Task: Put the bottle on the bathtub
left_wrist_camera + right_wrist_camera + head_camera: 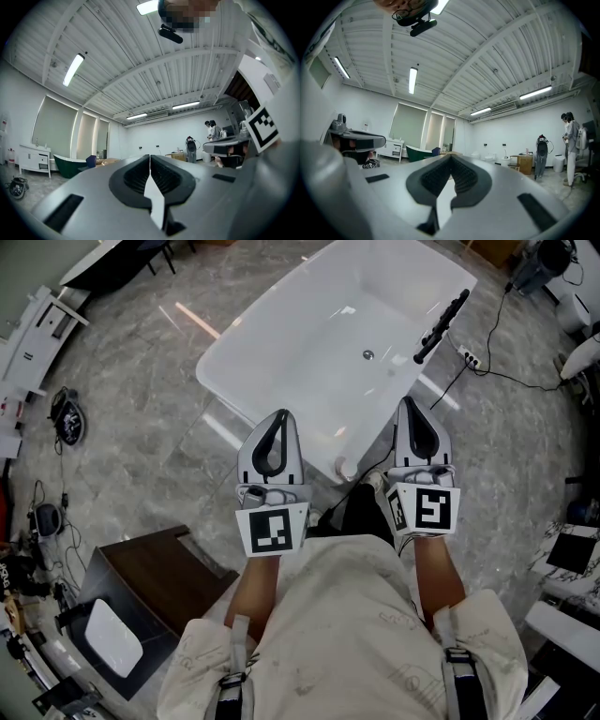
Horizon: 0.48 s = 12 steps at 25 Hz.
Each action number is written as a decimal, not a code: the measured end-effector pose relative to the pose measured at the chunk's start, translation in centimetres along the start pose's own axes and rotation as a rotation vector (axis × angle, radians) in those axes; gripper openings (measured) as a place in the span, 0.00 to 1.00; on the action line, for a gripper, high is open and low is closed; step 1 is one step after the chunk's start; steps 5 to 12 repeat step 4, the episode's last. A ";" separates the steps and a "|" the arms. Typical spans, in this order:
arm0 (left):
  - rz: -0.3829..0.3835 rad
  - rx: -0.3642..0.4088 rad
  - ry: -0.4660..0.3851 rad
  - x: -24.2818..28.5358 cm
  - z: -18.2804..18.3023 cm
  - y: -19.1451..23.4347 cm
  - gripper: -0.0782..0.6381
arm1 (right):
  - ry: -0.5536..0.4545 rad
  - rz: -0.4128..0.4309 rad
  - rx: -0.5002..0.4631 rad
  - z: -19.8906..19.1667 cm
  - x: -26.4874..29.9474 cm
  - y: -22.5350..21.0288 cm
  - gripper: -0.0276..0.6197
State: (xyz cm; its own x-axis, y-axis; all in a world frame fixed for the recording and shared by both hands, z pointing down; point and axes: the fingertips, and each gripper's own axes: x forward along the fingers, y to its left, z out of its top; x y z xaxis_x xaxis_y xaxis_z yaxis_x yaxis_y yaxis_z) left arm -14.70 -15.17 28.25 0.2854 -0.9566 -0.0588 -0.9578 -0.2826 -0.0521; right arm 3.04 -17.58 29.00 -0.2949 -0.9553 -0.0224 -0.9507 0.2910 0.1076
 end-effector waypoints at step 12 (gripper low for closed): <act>0.000 -0.002 0.004 -0.2 0.1 -0.2 0.12 | 0.007 -0.002 0.002 0.1 -0.2 -0.2 0.03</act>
